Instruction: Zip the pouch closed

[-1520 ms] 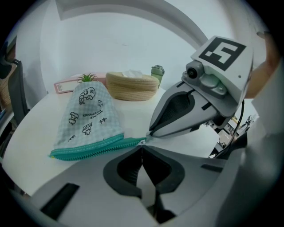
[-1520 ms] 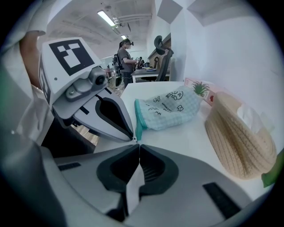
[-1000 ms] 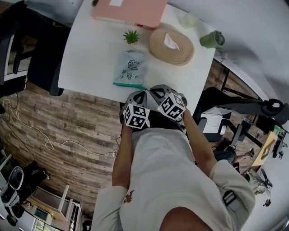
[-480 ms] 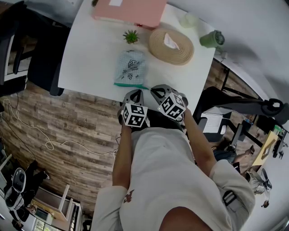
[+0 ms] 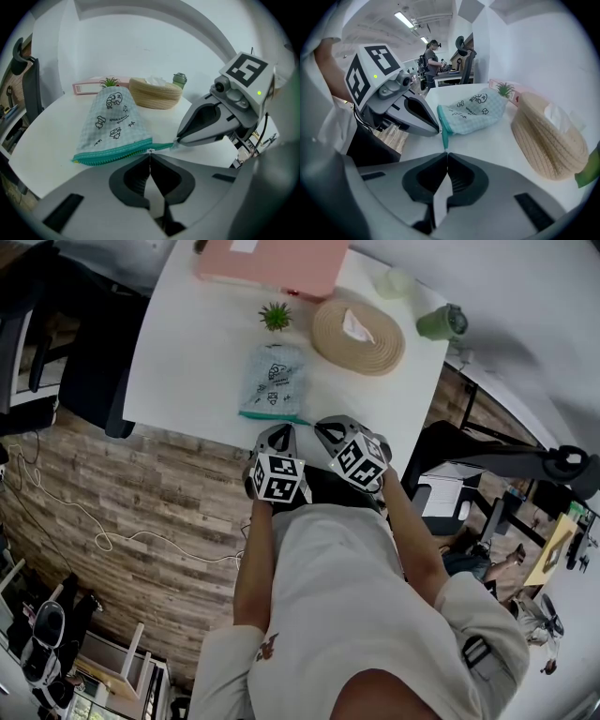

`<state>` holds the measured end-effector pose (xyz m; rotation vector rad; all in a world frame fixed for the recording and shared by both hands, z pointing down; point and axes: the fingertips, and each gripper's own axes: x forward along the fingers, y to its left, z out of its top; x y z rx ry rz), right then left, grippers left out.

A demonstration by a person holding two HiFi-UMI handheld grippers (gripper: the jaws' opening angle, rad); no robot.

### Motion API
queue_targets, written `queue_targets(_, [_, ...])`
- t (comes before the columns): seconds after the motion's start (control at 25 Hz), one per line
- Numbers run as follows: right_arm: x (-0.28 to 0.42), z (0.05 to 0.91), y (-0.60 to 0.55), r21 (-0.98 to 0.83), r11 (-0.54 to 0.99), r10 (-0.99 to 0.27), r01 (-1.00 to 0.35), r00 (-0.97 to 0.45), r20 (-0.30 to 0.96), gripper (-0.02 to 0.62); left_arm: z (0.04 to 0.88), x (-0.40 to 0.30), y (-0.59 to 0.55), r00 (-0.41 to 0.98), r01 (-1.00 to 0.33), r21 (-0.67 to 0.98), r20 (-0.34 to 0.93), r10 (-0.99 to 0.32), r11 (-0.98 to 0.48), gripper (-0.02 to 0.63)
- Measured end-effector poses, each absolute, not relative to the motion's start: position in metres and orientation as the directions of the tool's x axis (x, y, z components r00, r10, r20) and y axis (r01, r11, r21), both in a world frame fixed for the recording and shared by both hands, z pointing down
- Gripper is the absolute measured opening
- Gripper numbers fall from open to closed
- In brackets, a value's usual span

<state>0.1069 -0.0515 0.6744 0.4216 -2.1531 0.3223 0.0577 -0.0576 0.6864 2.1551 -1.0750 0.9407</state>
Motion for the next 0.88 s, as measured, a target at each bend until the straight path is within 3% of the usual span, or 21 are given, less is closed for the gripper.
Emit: queue_targets(0.88, [0.113, 0.679, -0.057, -0.053, 0.893, -0.204, -0.447, -0.508, 0.837, 0.003, 0.689, 0.018, -0.069, 0.375, -0.883, 0.145, 0.789, -0.486, -0.447, -0.003])
